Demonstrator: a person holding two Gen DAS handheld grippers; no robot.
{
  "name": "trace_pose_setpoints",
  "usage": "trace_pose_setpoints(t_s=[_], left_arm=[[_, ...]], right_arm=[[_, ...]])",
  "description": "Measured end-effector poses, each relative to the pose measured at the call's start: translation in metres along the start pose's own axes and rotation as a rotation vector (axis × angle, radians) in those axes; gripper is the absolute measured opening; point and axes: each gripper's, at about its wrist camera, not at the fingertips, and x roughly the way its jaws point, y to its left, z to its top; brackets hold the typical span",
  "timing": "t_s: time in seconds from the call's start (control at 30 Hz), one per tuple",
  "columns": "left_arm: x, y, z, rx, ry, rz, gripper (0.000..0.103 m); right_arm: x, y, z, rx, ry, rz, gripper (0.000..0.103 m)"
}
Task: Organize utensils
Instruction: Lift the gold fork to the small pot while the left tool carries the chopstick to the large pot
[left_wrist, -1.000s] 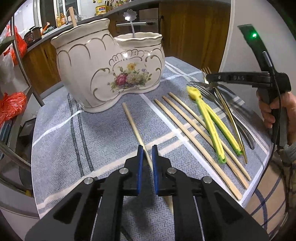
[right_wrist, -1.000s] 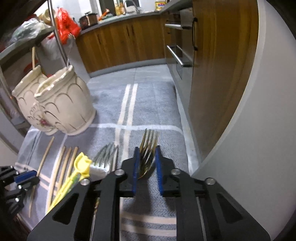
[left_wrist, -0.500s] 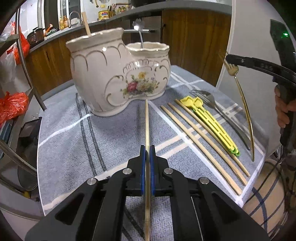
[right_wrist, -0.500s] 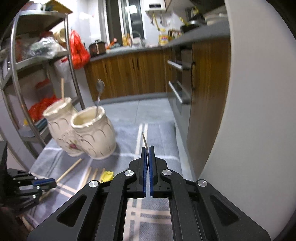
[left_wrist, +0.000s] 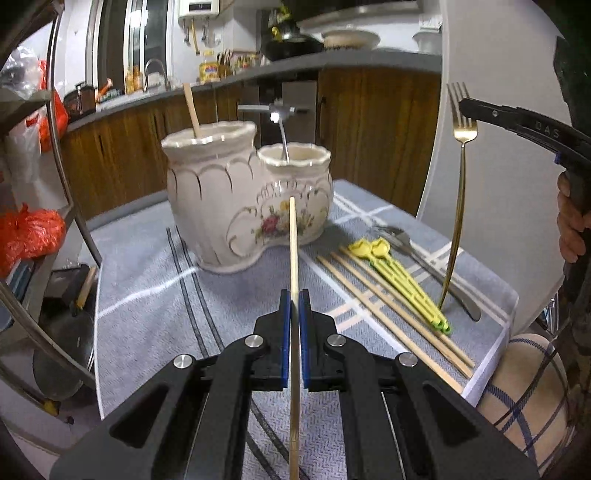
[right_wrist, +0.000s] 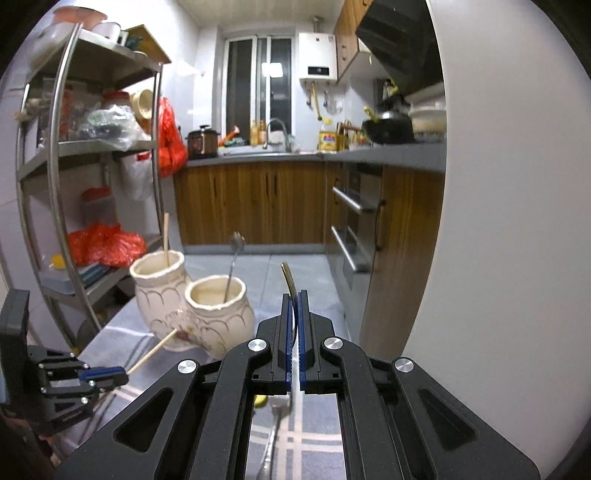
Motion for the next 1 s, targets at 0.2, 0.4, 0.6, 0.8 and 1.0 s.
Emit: trace_pose_setpoints(t_s=[0.2, 0.4, 0.6, 0.8, 1.0], left_arm=[[-0.016, 0.001, 0.001, 0.011, -0.123, -0.004, 0.004], [-0.029, 0.007, 0.001, -0.001, -0.213, -0.007, 0.004], [-0.042, 0.008, 0.006, 0.000, -0.305, 0.015, 0.004], [-0.054, 0.018, 0.031, -0.018, -0.377, 0.019, 0.004], [-0.055, 0.040, 0.068, -0.054, -0.436, 0.026, 0.004]], right_arm=[[-0.007, 0.006, 0.007, 0.001, -0.040, 0.011, 0.003], [-0.010, 0.011, 0.016, 0.007, -0.068, 0.013, 0.003], [0.002, 0.018, 0.034, 0.018, -0.095, 0.025, 0.003], [0.014, 0.034, 0.061, -0.011, -0.139, 0.041, 0.003], [0.032, 0.036, 0.084, -0.009, -0.171, 0.054, 0.003]])
